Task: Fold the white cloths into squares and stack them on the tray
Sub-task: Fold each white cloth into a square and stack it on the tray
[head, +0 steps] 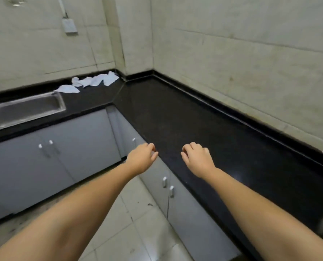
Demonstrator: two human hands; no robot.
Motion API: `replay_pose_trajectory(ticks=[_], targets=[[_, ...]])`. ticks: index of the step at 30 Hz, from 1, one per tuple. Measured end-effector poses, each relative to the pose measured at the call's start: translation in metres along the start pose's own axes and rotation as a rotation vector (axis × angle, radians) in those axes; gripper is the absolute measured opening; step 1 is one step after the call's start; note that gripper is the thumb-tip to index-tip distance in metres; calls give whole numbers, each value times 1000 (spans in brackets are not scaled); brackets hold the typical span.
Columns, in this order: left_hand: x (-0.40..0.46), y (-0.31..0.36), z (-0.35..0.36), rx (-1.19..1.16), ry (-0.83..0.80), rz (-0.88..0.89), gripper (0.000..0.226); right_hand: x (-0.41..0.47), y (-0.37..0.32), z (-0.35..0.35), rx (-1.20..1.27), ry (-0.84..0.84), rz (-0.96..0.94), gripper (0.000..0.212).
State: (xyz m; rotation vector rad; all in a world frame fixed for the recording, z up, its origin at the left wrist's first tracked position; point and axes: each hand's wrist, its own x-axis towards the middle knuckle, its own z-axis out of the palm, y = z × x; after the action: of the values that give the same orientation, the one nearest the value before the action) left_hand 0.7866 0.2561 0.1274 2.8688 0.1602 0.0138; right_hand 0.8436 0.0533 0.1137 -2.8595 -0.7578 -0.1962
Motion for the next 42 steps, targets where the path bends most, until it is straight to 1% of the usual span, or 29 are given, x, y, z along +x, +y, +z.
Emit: replay_pose_trajectory(ticks=[3,8,16,21,25,28,33,39,42], targets=[[4,-50,5,14,11,-68,31,27,-37,30,-5,-52,-63,33],[35,-106,13,68,-8,-136,33,89,-76,70,-37,-165,-180,35],[152,-172,0,60,-45,-230,33,227,-101,103,9,-245,-226,34],[223,-210,-16,2,-20,-277,32,319,-111,116,14,-292,-263,34],[266,-258,-26,-21,-16,-334,33,388,-134,134,16,-324,-299,33],[302,-303,-34,-41,-10,-355,33,441,-157,149,11,-314,-323,33],[369,-387,-51,-24,-13,-328,32,535,-207,178,26,-311,-296,34],[446,-502,-96,9,-27,-309,29,638,-283,201,82,-329,-228,35],[484,-540,-108,0,-43,-310,29,680,-303,207,94,-321,-207,33]])
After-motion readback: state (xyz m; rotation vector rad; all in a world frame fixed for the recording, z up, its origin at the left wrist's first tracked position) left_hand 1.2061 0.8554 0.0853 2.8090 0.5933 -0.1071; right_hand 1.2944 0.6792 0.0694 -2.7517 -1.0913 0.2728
